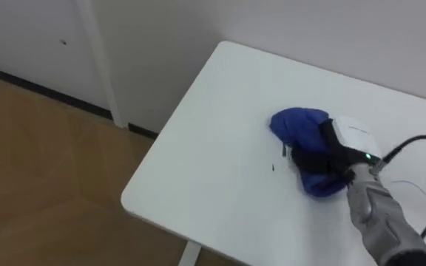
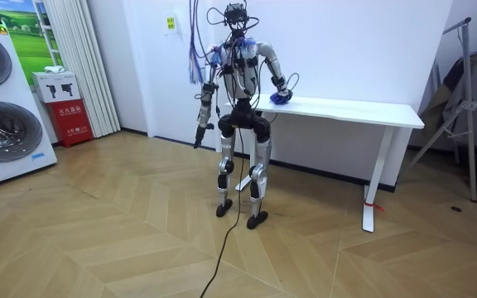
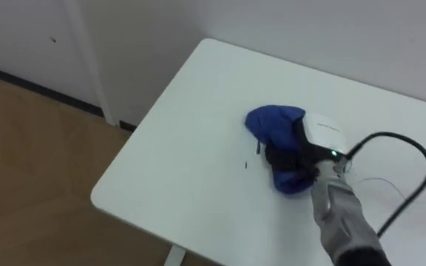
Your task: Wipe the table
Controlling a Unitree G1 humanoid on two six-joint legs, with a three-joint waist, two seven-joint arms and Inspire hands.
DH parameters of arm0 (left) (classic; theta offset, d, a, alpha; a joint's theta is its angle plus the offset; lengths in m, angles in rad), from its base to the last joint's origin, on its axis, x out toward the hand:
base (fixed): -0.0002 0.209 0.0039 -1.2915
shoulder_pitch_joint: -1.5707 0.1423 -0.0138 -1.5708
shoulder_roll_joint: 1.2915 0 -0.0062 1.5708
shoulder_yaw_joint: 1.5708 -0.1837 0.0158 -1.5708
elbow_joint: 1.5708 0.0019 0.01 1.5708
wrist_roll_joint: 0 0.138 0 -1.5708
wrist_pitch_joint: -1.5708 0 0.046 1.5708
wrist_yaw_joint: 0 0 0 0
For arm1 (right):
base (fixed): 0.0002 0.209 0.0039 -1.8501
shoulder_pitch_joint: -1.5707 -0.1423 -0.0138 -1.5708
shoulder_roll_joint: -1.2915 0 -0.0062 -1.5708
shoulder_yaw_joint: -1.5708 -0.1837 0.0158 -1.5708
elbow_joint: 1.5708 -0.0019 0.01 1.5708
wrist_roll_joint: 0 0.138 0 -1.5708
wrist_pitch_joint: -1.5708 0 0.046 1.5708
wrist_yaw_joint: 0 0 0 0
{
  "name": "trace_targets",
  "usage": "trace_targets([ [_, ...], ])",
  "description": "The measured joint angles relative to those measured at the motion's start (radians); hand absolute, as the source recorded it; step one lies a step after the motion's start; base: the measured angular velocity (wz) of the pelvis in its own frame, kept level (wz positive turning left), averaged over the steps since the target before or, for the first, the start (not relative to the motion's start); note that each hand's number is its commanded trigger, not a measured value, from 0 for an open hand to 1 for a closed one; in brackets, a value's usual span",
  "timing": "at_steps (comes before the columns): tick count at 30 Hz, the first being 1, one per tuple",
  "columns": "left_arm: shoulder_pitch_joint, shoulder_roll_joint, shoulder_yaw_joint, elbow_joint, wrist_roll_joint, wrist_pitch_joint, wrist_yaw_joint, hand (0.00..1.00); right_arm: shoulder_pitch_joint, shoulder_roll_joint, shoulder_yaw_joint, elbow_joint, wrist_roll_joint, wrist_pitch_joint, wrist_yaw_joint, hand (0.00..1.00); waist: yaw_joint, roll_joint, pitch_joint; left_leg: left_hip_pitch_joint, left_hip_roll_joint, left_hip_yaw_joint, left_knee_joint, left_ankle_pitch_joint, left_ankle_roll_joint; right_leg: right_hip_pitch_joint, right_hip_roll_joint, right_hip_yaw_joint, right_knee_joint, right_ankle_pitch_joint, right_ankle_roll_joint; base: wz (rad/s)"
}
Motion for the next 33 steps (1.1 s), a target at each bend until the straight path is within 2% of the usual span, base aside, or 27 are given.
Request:
trace_targets([
  [3,-0.008,0.004,0.016,-0.001,0.016,-0.01,-0.001,0.0,0.041,-0.009,-0.07,0.041,0.032,-0.025,-0.044,1.0,-0.02,0.0,-0.0061,-0.003,-0.006,0.003,0.0,0.002,0.003,0.003,-0.004,-0.001,0.0,-0.001,0.001,0.06],
  [5,-0.011,0.004,0.033,0.001,0.023,-0.013,-0.001,0.0,0.056,-0.016,-0.115,0.097,0.089,-0.039,-0.068,1.0,-0.037,0.001,-0.0144,-0.002,-0.007,0.01,0.005,0.001,0.005,0.006,-0.006,0.001,0.0,0.0,0.004,0.0],
  [8,-0.01,0.006,0.045,0.002,0.024,-0.016,-0.001,0.0,0.079,-0.024,-0.19,0.167,0.14,-0.066,-0.101,1.0,-0.072,0.009,-0.0181,-0.002,-0.005,0.018,0.015,-0.007,0.017,0.015,-0.006,0.0,0.0,0.0,0.008,-0.01],
  [12,-0.003,0.006,0.088,0.003,0.029,-0.015,-0.001,0.0,0.155,-0.031,-0.281,0.189,0.208,-0.082,-0.141,1.0,-0.1,0.007,-0.0223,-0.001,-0.006,0.024,0.019,-0.008,0.019,0.02,-0.008,0.001,0.002,-0.003,0.014,-0.07],
  [14,0.0,0.002,0.114,0.0,0.03,-0.014,-0.002,0.0,0.217,-0.057,-0.316,0.19,0.229,-0.088,-0.172,1.0,-0.105,0.007,-0.0226,-0.004,-0.006,0.031,0.025,-0.008,0.018,0.019,-0.009,0.002,0.0,-0.007,0.02,-0.08],
  [17,0.009,0.004,0.127,-0.011,0.029,-0.014,0.004,0.0,0.28,-0.07,-0.364,0.192,0.249,-0.088,-0.196,1.0,-0.11,0.004,-0.0238,-0.005,-0.007,0.03,0.036,-0.008,0.019,0.019,-0.012,0.003,0.0,-0.013,0.02,-0.01],
  [19,0.015,0.004,0.124,-0.021,0.017,-0.014,0.007,0.0,0.297,-0.076,-0.364,0.193,0.262,-0.086,-0.202,1.0,-0.11,0.001,-0.0244,-0.003,-0.007,0.031,0.037,-0.007,0.019,0.02,-0.013,0.004,0.002,-0.013,0.02,-0.02],
  [21,0.012,0.001,0.117,-0.021,0.011,-0.014,0.007,0.0,0.289,-0.075,-0.359,0.192,0.262,-0.067,-0.202,1.0,-0.105,0.001,-0.0247,-0.001,-0.007,0.031,0.047,-0.007,0.02,0.027,-0.012,0.005,0.001,-0.012,0.019,0.0],
  [22,0.009,0.001,0.106,-0.022,0.011,-0.014,0.007,0.0,0.274,-0.074,-0.353,0.185,0.26,-0.045,-0.201,1.0,-0.101,0.0,-0.0242,0.0,-0.006,0.032,0.049,-0.008,0.02,0.028,-0.01,0.009,0.002,-0.012,0.019,-0.07],
  [24,0.008,-0.003,0.097,-0.022,0.011,-0.011,0.006,0.0,0.246,-0.07,-0.325,0.156,0.241,0.013,-0.188,1.0,-0.094,0.001,-0.0237,0.001,-0.001,0.042,0.048,-0.009,0.019,0.02,-0.005,0.027,0.002,-0.01,0.017,-0.22],
  [26,0.003,-0.006,0.061,-0.022,0.013,0.003,0.002,0.0,0.201,-0.057,-0.27,0.084,0.22,0.108,-0.135,1.0,-0.056,0.007,-0.0229,0.008,0.015,0.085,0.033,-0.006,0.015,-0.005,0.004,0.061,0.01,0.0,0.007,-0.52],
  [27,-0.001,-0.006,0.056,-0.022,0.014,0.009,-0.001,0.0,0.186,-0.049,-0.247,0.059,0.207,0.129,-0.115,1.0,-0.049,0.006,-0.0215,0.009,0.018,0.09,0.026,-0.004,0.012,-0.007,0.005,0.064,0.016,0.002,0.004,-0.52],
  [28,-0.012,-0.006,0.046,-0.022,0.014,0.018,-0.006,0.0,0.145,-0.038,-0.179,0.007,0.17,0.162,-0.065,1.0,-0.038,0.005,-0.0175,0.013,0.024,0.105,0.014,0.002,0.009,-0.024,0.011,0.088,0.023,0.004,0.001,-0.42],
  [29,-0.016,-0.008,0.039,-0.024,0.014,0.021,-0.02,0.0,0.094,-0.034,-0.1,-0.052,0.113,0.178,-0.003,1.0,-0.024,0.005,-0.0124,0.012,0.032,0.124,0.011,0.003,0.006,-0.038,0.018,0.107,0.025,0.007,-0.004,-0.4],
  [30,-0.017,-0.008,0.036,-0.027,0.014,0.023,-0.027,0.0,0.07,-0.034,-0.06,-0.085,0.071,0.179,0.026,1.0,-0.017,0.012,-0.0076,0.01,0.035,0.126,0.011,0.003,0.006,-0.042,0.021,0.112,0.024,0.008,-0.006,-0.2],
  [31,-0.034,-0.008,0.028,-0.04,0.013,0.028,-0.041,0.0,0.016,-0.033,0.004,-0.141,0.002,0.17,0.073,1.0,-0.014,0.008,0.0058,-0.001,0.036,0.122,0.011,0.005,0.003,-0.05,0.023,0.111,0.021,0.008,-0.007,0.0],
  [32,-0.042,-0.008,0.016,-0.05,0.013,0.031,-0.045,0.0,-0.041,-0.03,0.038,-0.166,-0.03,0.15,0.106,1.0,-0.004,0.011,0.0117,-0.009,0.035,0.119,0.012,0.006,0.003,-0.058,0.023,0.107,0.018,0.008,-0.007,0.14],
  [33,-0.041,-0.007,0.009,-0.064,0.013,0.035,-0.046,0.0,-0.066,-0.024,0.044,-0.167,-0.045,0.141,0.119,1.0,0.001,0.011,0.0125,-0.015,0.034,0.115,0.013,0.006,0.003,-0.06,0.022,0.102,0.016,0.009,-0.007,0.25],
])
